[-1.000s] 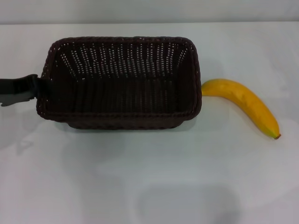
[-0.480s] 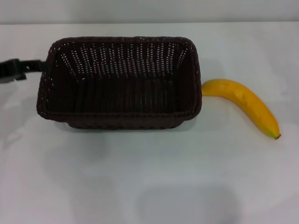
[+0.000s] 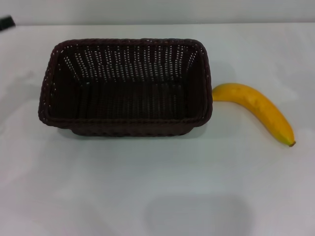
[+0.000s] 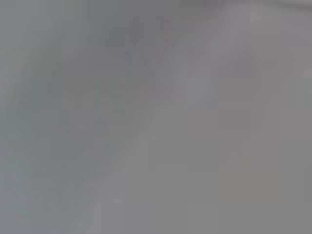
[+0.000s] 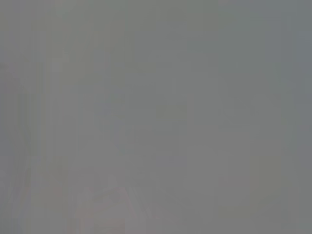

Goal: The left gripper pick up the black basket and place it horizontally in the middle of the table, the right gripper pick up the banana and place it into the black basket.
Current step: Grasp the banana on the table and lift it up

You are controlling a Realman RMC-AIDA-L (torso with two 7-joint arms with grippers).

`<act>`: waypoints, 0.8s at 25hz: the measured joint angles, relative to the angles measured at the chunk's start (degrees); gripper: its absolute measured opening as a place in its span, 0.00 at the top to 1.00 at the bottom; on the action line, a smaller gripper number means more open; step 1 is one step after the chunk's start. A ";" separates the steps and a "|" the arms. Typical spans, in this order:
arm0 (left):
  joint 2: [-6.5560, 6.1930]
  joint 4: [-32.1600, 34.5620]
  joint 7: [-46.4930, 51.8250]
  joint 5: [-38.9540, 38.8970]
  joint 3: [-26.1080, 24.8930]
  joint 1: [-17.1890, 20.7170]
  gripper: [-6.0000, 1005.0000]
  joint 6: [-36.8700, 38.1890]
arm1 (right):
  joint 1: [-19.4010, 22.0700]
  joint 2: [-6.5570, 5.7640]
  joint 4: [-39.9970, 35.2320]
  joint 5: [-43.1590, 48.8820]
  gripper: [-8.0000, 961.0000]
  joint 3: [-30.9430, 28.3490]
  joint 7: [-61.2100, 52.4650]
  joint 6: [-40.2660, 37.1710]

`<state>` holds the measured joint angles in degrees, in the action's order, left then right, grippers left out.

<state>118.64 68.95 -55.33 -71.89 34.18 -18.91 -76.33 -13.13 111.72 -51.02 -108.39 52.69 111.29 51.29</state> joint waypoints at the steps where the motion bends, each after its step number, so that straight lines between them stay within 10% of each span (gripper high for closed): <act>1: 0.01 -1.95 -3.49 -3.45 -1.64 0.29 0.11 -0.29 | 0.42 -0.51 -2.65 4.01 0.11 -0.03 -5.31 0.67; 8: -0.46 -11.28 -17.93 -16.41 -5.33 2.52 0.11 -2.45 | -0.86 -2.36 -20.59 32.36 0.11 -0.09 -39.31 11.27; 20: -0.54 -11.83 -19.54 -15.80 -5.36 3.35 0.11 -2.60 | -17.66 3.46 -26.87 72.90 0.11 1.90 -66.51 33.98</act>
<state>118.10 57.12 -74.87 -87.69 28.82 -15.56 -78.93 -30.79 115.18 -77.89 -35.49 54.59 44.78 85.26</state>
